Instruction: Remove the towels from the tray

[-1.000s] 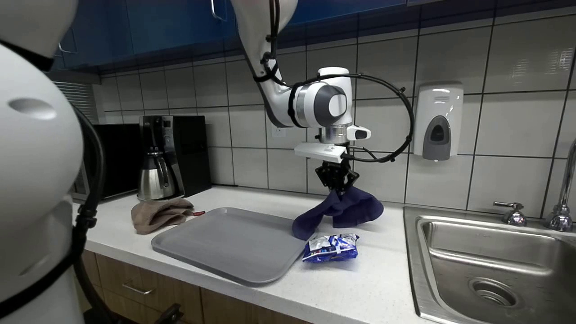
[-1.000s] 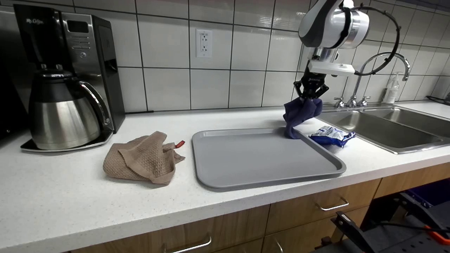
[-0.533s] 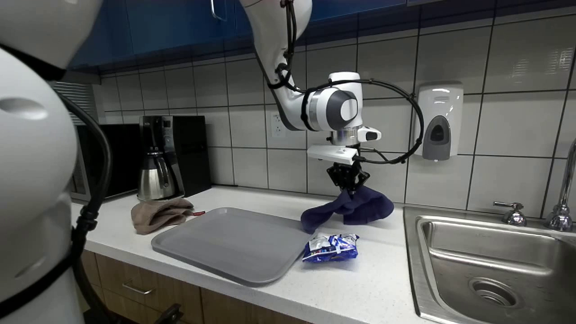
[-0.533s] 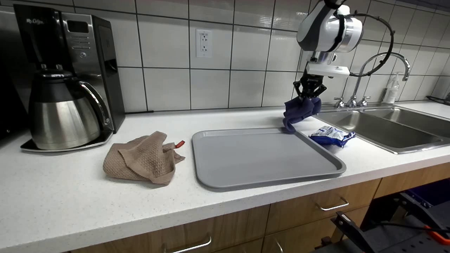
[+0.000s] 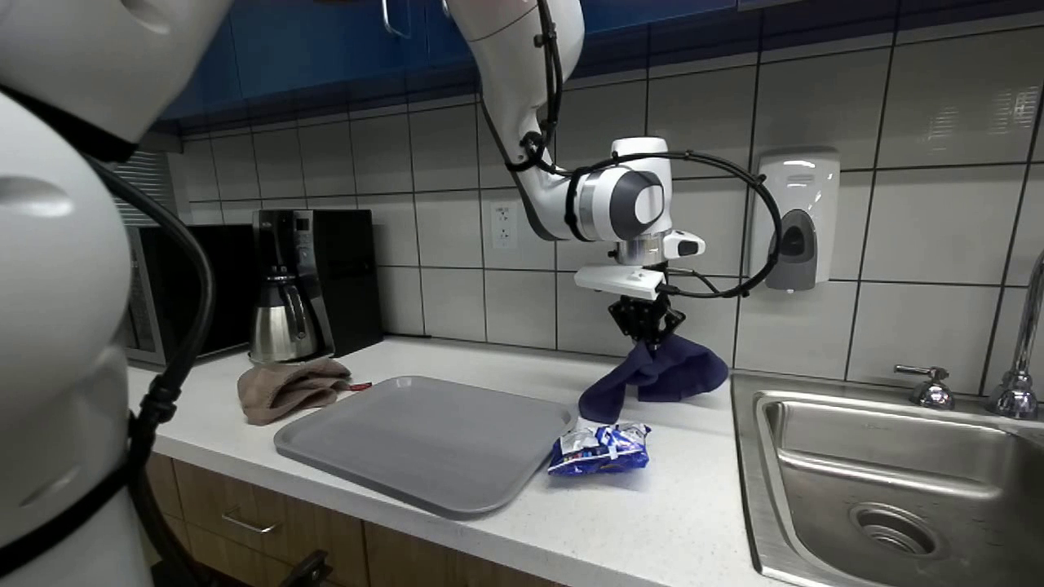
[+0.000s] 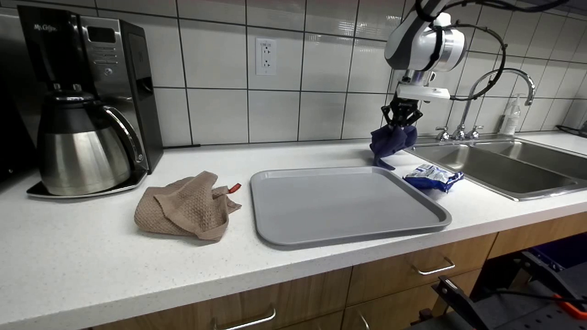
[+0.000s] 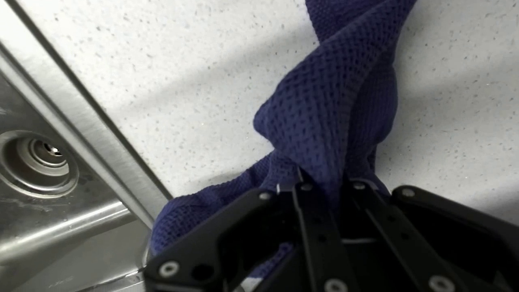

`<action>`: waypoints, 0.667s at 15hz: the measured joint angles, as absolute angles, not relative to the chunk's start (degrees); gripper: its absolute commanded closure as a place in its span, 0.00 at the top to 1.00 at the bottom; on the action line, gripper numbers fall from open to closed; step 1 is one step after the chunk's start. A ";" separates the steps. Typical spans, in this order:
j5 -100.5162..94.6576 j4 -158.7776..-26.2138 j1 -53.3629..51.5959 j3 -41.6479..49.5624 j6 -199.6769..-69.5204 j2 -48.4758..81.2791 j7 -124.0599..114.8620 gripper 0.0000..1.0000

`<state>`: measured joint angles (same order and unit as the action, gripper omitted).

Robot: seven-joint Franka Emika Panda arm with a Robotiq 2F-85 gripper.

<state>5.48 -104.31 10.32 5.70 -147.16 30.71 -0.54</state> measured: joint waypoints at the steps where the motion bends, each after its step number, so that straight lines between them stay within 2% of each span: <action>1: 5.48 -103.64 10.41 5.64 -146.92 31.19 -0.51 0.03; 6: 5.53 -101.83 10.51 4.94 -145.35 33.44 -0.22 0.03; 7: 5.53 -101.69 10.51 4.79 -145.18 33.79 -0.11 0.36; 8: 5.54 -101.57 10.52 4.67 -144.96 34.08 -0.02 0.37; 10: 5.54 -101.37 10.53 4.48 -144.43 34.49 0.25 0.50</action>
